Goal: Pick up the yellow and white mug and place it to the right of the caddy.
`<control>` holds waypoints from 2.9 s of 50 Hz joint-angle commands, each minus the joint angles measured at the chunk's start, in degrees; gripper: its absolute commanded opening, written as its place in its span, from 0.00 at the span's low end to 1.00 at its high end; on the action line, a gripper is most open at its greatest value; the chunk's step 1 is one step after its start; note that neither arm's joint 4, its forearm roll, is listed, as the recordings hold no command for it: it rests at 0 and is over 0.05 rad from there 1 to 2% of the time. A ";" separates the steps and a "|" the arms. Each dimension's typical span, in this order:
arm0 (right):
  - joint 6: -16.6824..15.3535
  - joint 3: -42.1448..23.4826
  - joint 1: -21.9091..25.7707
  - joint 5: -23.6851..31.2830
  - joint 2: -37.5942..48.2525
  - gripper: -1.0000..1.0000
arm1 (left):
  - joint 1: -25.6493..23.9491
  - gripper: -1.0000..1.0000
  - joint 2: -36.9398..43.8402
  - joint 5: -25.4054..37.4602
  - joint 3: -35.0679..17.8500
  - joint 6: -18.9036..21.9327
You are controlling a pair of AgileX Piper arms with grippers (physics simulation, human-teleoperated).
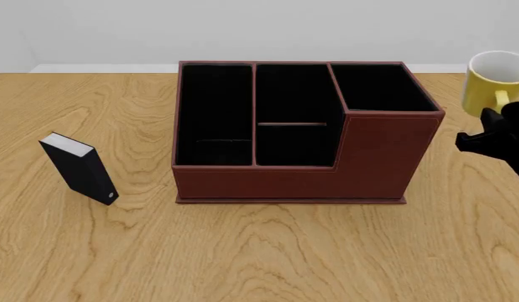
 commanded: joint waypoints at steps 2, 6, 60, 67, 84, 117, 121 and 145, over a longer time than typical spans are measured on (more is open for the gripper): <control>1.64 1.03 -1.29 -3.42 4.05 0.00 | -0.33 1.00 0.64 -0.35 0.08 0.18; 1.60 1.63 -1.36 -4.11 4.45 0.00 | -0.53 1.00 1.17 -0.83 0.12 0.20; 1.48 6.44 -0.75 -20.50 21.15 0.00 | -1.47 1.00 2.76 -2.31 0.87 0.77; 1.82 6.29 -0.74 -20.50 21.85 0.00 | -1.62 1.00 2.92 -2.32 0.73 0.91; 1.53 6.45 -0.97 -22.37 24.23 0.00 | -1.65 1.00 2.66 -1.91 0.52 1.03; 0.75 5.87 -1.84 -27.73 32.25 0.00 | -1.89 1.00 3.24 -2.00 0.43 1.39; 0.68 5.86 -1.96 -28.67 33.51 0.00 | -1.86 1.00 3.07 -1.92 0.54 1.41; -0.20 6.08 -2.52 -31.29 37.02 0.00 | -2.01 1.00 2.92 -1.73 0.54 1.56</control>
